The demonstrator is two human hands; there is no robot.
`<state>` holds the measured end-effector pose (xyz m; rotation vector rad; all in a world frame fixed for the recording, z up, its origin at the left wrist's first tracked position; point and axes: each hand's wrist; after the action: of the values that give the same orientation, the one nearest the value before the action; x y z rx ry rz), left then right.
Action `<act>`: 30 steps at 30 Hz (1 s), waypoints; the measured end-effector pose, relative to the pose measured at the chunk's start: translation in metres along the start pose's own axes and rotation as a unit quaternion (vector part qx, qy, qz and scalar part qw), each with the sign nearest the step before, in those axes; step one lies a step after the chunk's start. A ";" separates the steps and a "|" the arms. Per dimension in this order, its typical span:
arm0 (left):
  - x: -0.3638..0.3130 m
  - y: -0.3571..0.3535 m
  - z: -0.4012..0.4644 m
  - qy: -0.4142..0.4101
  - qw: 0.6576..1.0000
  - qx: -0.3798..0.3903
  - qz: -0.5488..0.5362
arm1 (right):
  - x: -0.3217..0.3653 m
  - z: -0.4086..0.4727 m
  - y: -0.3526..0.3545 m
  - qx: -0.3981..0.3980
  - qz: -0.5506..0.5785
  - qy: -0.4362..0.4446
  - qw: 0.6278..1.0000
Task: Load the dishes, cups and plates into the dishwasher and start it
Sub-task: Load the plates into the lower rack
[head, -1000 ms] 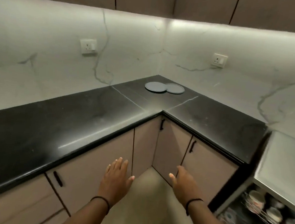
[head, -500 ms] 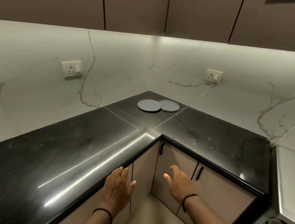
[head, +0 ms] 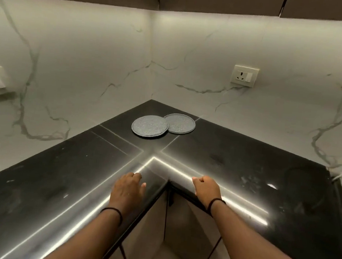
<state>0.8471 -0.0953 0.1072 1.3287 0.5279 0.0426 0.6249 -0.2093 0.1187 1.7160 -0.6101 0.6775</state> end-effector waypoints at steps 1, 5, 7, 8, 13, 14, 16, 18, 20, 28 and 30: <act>-0.003 -0.003 0.022 -0.005 1.000 0.008 0.006 | 0.003 0.019 0.000 -0.003 0.020 -0.015 1.000; -0.009 -0.017 0.108 -0.025 0.999 0.022 0.005 | 0.021 0.087 -0.008 0.001 -0.038 0.007 0.999; -0.008 -0.027 0.150 -0.018 0.999 0.032 0.000 | 0.032 0.118 -0.015 -0.002 -0.108 0.038 0.993; -0.007 -0.034 0.171 -0.012 0.999 0.038 -0.004 | 0.036 0.135 -0.020 -0.005 -0.126 0.046 0.991; 0.015 -0.074 0.280 -0.024 0.999 0.038 -0.007 | 0.061 0.241 -0.057 0.019 -0.212 0.091 0.973; 0.021 -0.080 0.297 -0.034 0.999 0.038 -0.004 | 0.068 0.263 -0.064 0.020 -0.243 0.117 0.963; 0.033 -0.094 0.329 -0.059 0.997 0.041 0.018 | 0.080 0.306 -0.079 0.010 -0.278 0.163 0.947; 0.042 -0.106 0.353 -0.072 0.996 0.043 0.042 | 0.087 0.340 -0.092 -0.002 -0.294 0.184 0.938; 0.051 -0.118 0.370 -0.083 0.994 0.035 0.068 | 0.088 0.370 -0.104 -0.004 -0.306 0.190 0.933; 0.038 -0.140 0.384 -0.276 0.954 -0.028 0.114 | 0.055 0.373 -0.109 -0.088 -0.336 0.230 0.909; 0.033 -0.141 0.382 -0.276 0.954 -0.033 0.115 | 0.040 0.358 -0.098 -0.094 -0.343 0.229 0.906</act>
<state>0.9872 -0.4686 0.0185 1.2617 -0.1032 -0.1158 0.7681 -0.5370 0.0104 1.3860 0.2573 0.4605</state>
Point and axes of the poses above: each hand's wrist, its own z-axis towards the middle knuckle, its own y-axis out of the back of the hand, x = y × z, and after that the axes turned 5 degrees about -z, right-handed
